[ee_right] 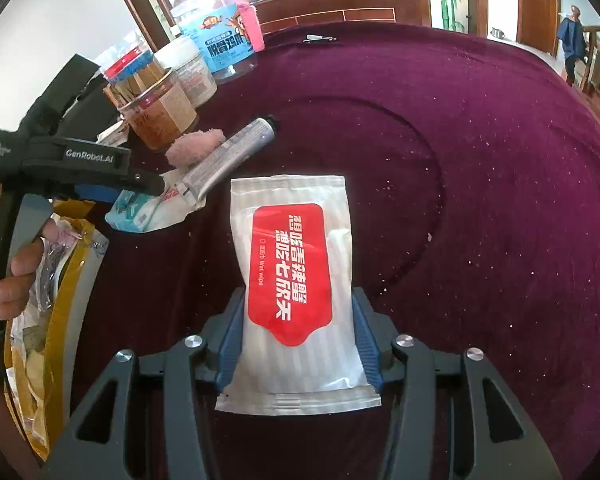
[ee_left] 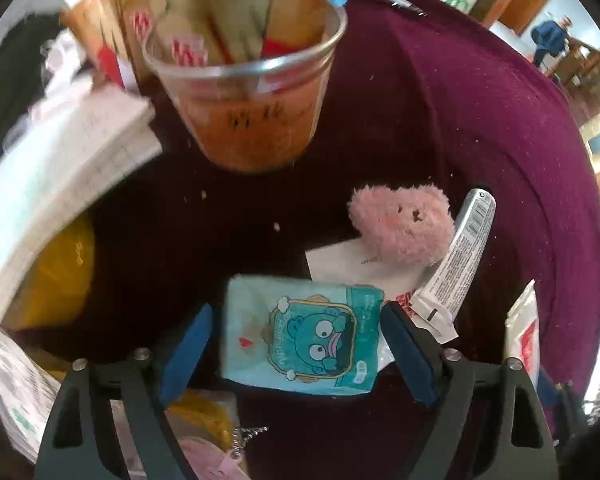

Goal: Organize soft objects
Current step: 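Grasp the white-and-red wipes pack with the right tool, then grasp the teal cartoon pouch with the left tool while the right tool lifts the wipes pack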

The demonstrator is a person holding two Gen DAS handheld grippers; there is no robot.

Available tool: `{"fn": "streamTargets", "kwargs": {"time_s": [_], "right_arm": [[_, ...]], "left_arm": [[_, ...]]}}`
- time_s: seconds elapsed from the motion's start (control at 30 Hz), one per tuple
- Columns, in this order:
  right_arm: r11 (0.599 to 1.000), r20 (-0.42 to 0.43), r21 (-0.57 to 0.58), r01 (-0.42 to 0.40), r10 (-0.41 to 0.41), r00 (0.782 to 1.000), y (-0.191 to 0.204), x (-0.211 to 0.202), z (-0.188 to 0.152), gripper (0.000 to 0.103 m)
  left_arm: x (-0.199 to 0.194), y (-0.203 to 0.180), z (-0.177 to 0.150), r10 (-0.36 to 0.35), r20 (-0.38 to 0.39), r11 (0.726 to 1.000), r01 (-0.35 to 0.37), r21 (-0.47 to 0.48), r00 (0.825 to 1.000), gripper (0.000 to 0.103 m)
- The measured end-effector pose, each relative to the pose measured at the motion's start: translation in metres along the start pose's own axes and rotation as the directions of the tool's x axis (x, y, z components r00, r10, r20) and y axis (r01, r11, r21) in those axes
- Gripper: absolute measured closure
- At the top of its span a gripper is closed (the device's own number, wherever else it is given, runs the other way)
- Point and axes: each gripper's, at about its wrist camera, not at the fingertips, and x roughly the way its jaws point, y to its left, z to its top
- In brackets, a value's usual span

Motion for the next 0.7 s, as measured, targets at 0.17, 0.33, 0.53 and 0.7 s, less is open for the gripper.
{"fn": "streamTargets", "kwargs": {"time_s": [0.17,0.33,0.53,0.7], "right_arm": [[1.000,0.000,0.002,-0.007,0.007,1.000,-0.001,0.002,0.000,0.052],[1.000,0.000,-0.002,-0.002,0.002,1.000,0.000,0.001,-0.001,0.052],[1.000,0.011,0.008,-0.012,0.012,1.000,-0.002,-0.002,-0.001,0.054],[0.999,0.071,0.025,-0.047,0.045,0.996,-0.002,-0.017,0.000,0.056]], "left_arm": [[0.008,0.004,-0.003,-0.052,-0.058,0.998,0.051,-0.021,0.997,0.018],[-0.005,0.009,-0.019,-0.086,-0.042,0.996,0.085,-0.026,0.995,0.029],[-0.031,0.004,-0.050,-0.153,0.023,0.988,0.153,-0.007,0.988,0.030],[-0.076,-0.017,-0.103,-0.250,0.097,0.966,0.241,0.096,0.963,0.030]]}}
